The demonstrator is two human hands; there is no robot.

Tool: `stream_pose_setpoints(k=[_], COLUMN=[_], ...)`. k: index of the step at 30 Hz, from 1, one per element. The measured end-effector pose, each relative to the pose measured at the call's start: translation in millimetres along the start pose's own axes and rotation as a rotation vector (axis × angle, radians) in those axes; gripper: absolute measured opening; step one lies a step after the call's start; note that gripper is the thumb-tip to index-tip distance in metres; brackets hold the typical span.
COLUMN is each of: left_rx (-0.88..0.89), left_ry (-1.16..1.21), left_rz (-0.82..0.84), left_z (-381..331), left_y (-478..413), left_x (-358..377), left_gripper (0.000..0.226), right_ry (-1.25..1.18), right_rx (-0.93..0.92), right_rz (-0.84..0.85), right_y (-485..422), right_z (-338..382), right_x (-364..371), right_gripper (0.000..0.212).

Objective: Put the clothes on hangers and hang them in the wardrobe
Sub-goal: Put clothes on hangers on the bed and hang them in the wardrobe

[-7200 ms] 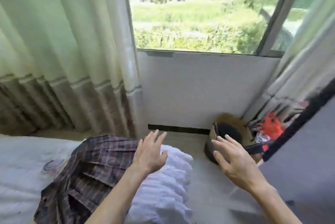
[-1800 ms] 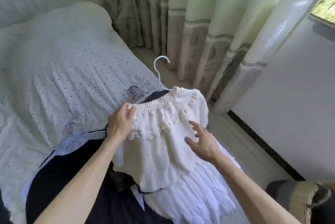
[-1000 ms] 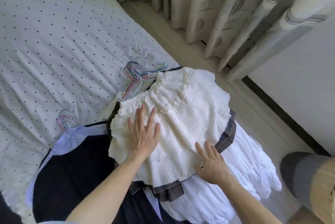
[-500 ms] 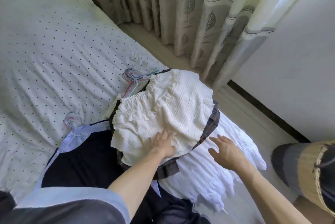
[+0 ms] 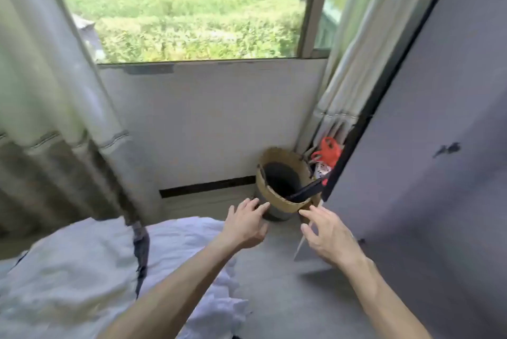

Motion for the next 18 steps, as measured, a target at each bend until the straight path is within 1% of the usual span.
stream_pose_setpoints(k=[4,8,13,18], left_rx=[0.375,0.727,1.061,1.299], left_ry=[-0.117,-0.176,-0.158,-0.099], left_rz=[-0.056,-0.119,-0.162,-0.215], left_z=[-171.1,-326.0,-474.3,-580.3], left_y=[-17.8,-9.8,4.6,-3.9], left_x=[-16.1,-28.0,-42.3,-47.7], left_gripper=[0.063,0.064,0.065,0.065], right_ry=[-0.074,-0.065,-0.040,-0.082], right_rx=[0.247,0.451,0.683,0.930], right_rz=[-0.286,-0.513,-0.663,-0.747], right_y=[92.8,187.3,270.2,326.5], right_z=[-105.7,-176.5,-246.2,-312.4], right_x=[-84.7,-150.1,-195.1,-209.6], right_gripper=[0.044,0.043,0.037,0.038])
Point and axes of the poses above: each hand's wrist, its own y-axis away from the middle knuckle, its own x-axis out of the palm, z = x × y, the point moved 8 cm from there along -y, towards the middle knuckle, and after that the axes turned 5 degrees about y, right-handed, at the moved point
